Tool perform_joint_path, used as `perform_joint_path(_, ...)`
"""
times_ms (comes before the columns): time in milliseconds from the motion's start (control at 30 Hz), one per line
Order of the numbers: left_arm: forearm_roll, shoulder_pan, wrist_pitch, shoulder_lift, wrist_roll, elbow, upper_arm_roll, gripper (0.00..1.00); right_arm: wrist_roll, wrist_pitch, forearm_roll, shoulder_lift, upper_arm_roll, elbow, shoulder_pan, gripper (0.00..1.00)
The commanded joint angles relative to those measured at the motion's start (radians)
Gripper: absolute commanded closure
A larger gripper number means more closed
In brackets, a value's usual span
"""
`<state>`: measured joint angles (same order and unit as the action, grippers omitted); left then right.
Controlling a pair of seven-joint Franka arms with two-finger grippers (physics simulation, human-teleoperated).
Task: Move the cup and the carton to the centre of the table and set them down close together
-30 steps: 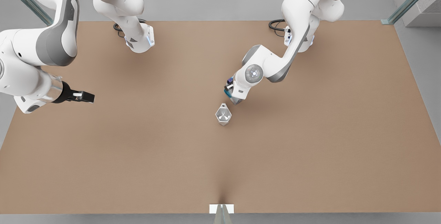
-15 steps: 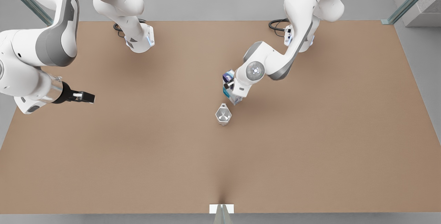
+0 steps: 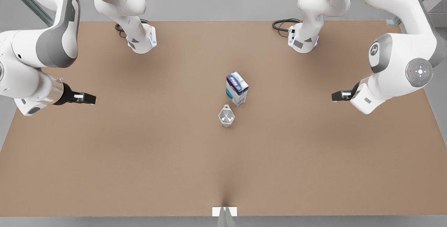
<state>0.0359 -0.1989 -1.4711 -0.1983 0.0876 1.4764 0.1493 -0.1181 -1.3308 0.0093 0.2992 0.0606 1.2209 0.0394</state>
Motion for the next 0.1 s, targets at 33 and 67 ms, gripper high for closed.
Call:
perform_joint_path(33,-0.053,0.013,0.0,-0.003,0.0,-0.001,-0.002,0.0,0.0,-0.005,0.0,0.0,-0.007,0.006,0.001,0.0)
perform_joint_path(67,-0.051,0.015,0.0,-0.004,0.0,-0.001,-0.002,0.0,0.0,-0.021,-0.002,0.0,-0.016,0.018,0.001,0.0)
